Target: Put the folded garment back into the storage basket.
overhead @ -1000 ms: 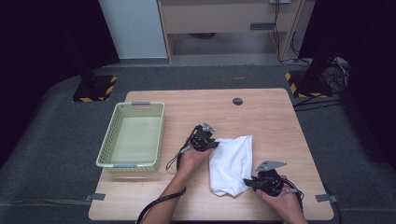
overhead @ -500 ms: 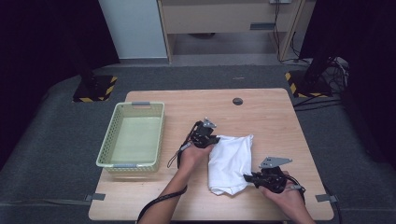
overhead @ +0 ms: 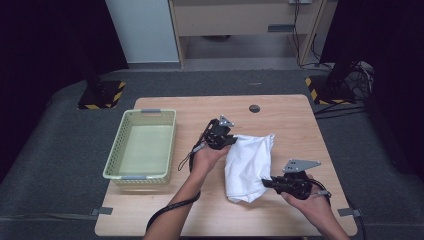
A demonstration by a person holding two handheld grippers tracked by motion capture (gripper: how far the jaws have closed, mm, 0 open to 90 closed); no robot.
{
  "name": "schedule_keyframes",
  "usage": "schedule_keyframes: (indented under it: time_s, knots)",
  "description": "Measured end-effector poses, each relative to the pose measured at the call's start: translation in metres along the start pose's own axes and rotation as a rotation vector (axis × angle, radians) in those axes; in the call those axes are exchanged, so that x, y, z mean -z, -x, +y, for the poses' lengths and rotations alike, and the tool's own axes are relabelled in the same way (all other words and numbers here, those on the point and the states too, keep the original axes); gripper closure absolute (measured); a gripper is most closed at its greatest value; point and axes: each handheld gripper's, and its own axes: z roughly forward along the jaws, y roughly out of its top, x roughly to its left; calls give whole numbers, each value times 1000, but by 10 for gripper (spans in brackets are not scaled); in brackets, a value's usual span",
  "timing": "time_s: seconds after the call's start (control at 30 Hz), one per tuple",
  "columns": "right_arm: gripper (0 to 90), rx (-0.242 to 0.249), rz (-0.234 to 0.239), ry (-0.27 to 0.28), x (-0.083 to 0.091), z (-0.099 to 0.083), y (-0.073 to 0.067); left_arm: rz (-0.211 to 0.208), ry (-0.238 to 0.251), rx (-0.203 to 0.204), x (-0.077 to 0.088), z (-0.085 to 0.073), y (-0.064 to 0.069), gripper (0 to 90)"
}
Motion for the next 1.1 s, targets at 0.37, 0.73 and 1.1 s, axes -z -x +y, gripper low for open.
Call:
schedule_keyframes:
  time_s: [0.37, 0.73, 1.1]
  knots:
    - [816, 59, 33, 36, 4, 27, -4, 25, 9, -15, 26, 16, -8, 824]
    - [817, 87, 81, 65, -2, 58, -4, 41, 23, -3, 51, 29, -28, 825]
    - [817, 114, 123, 80, -12, 84, -4, 60, 36, 6, 71, 33, -49, 825]
